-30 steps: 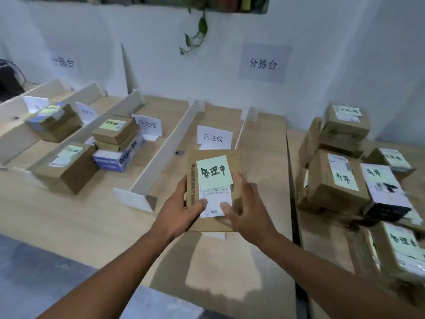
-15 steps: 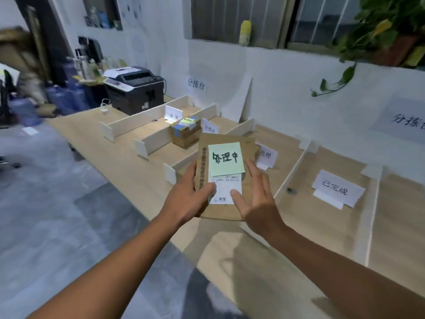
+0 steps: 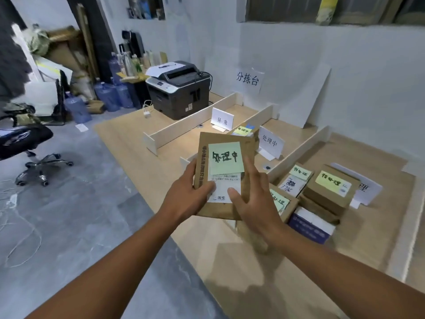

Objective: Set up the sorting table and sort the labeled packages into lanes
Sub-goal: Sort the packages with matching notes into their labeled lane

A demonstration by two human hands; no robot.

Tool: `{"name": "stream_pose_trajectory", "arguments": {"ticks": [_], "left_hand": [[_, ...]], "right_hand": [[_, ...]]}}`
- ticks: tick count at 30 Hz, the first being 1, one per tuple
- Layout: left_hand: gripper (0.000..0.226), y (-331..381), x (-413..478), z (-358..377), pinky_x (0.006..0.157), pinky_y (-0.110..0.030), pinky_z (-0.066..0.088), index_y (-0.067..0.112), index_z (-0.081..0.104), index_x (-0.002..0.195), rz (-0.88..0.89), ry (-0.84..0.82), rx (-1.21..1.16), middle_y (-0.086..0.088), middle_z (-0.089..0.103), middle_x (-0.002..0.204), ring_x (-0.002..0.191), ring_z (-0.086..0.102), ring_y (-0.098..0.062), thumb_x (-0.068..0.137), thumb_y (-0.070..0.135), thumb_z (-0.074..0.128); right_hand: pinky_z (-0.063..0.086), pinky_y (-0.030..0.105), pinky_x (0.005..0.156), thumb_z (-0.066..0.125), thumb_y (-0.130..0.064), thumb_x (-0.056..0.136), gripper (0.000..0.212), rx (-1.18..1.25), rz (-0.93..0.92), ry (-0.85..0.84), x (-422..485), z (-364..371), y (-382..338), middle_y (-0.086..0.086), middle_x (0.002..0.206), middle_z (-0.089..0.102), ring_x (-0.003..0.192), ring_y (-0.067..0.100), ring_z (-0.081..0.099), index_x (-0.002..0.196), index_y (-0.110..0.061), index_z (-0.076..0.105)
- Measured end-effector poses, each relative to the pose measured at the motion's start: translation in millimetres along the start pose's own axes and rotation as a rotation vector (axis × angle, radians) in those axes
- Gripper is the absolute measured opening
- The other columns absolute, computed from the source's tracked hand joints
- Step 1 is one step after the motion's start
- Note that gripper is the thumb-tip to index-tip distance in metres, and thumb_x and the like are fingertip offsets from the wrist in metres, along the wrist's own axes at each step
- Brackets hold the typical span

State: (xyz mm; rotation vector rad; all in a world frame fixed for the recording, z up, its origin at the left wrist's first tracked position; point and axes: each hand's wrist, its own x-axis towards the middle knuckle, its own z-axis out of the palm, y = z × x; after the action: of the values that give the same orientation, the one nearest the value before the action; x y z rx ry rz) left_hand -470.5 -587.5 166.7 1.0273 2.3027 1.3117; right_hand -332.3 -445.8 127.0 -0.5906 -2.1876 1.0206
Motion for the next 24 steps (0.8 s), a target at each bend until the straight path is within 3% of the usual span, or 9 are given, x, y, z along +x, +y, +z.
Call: {"name": "stream_pose_trajectory", "arguments": {"ticks": [3,5,7,9,12,14,17,24], "left_hand": [[0.059,-6,54,-12,0.059,-0.015,0.056,0.090,0.012,0.112,0.025,-0.054,-0.030,0.042,0.049,0.117,0.084,0.066,0.001,0.081,0.063,0.055],[0.058,-12,94,-9,0.061,-0.016,0.057,0.085,0.024,0.121,0.057,-0.108,-0.055,0.035,0.054,0.121,0.093,0.070,-0.004,0.080,0.060,0.057],[0.067,-23,140,4,0.073,-0.030,0.064,0.063,0.035,0.141,0.075,-0.173,-0.055,0.021,0.057,0.132,0.107,0.069,-0.016,0.079,0.059,0.059],[0.076,-36,185,22,0.082,-0.044,0.063,0.045,0.037,0.149,0.075,-0.254,-0.064,0.008,0.055,0.141,0.117,0.065,-0.022,0.078,0.059,0.059],[0.066,-55,240,52,0.089,-0.045,0.061,0.047,0.037,0.147,0.124,-0.364,-0.118,0.011,0.055,0.143,0.120,0.064,-0.016,0.086,0.051,0.062],[0.062,-65,272,69,0.094,-0.044,0.059,0.046,0.037,0.147,0.160,-0.432,-0.153,0.015,0.057,0.141,0.121,0.062,-0.009,0.089,0.047,0.060],[0.061,-78,315,94,0.101,-0.045,0.054,0.042,0.035,0.149,0.192,-0.534,-0.168,0.011,0.055,0.144,0.127,0.057,-0.011,0.093,0.044,0.058],[0.047,-105,383,151,0.104,-0.037,0.051,0.044,0.035,0.144,0.169,-0.710,-0.167,0.022,0.056,0.137,0.123,0.057,-0.002,0.101,0.036,0.053]], "right_hand": [[0.049,0.030,0.076,0.057,-0.057,0.087,0.085,-0.014,0.045,0.036,40,21,6,-0.007,0.121,0.037,0.102,-0.007,0.048,0.150,-0.065,0.001],[0.056,0.036,0.080,0.060,-0.053,0.090,0.086,-0.028,0.092,0.060,64,31,18,-0.010,0.123,0.035,0.106,0.003,0.053,0.150,-0.065,0.000],[0.059,0.040,0.082,0.061,-0.052,0.091,0.086,-0.064,0.159,0.095,89,37,37,-0.013,0.127,0.033,0.113,0.012,0.054,0.150,-0.066,-0.001],[0.060,0.040,0.082,0.062,-0.052,0.091,0.086,-0.096,0.224,0.137,112,41,57,-0.013,0.130,0.032,0.117,0.017,0.054,0.149,-0.067,0.000],[0.057,0.043,0.089,0.061,-0.053,0.091,0.085,-0.154,0.345,0.197,142,45,86,-0.011,0.131,0.032,0.115,0.017,0.054,0.148,-0.068,0.000],[0.046,0.039,0.097,0.062,-0.052,0.091,0.086,-0.170,0.407,0.259,158,48,102,-0.012,0.127,0.032,0.113,0.014,0.050,0.148,-0.068,0.000],[0.037,0.036,0.100,0.060,-0.056,0.092,0.085,-0.194,0.527,0.278,179,55,123,-0.017,0.128,0.028,0.123,0.014,0.045,0.147,-0.069,-0.003],[0.036,0.043,0.109,0.057,-0.070,0.085,0.088,-0.242,0.750,0.215,220,53,178,-0.002,0.159,0.029,0.143,0.025,0.038,0.148,-0.067,-0.005]]}}
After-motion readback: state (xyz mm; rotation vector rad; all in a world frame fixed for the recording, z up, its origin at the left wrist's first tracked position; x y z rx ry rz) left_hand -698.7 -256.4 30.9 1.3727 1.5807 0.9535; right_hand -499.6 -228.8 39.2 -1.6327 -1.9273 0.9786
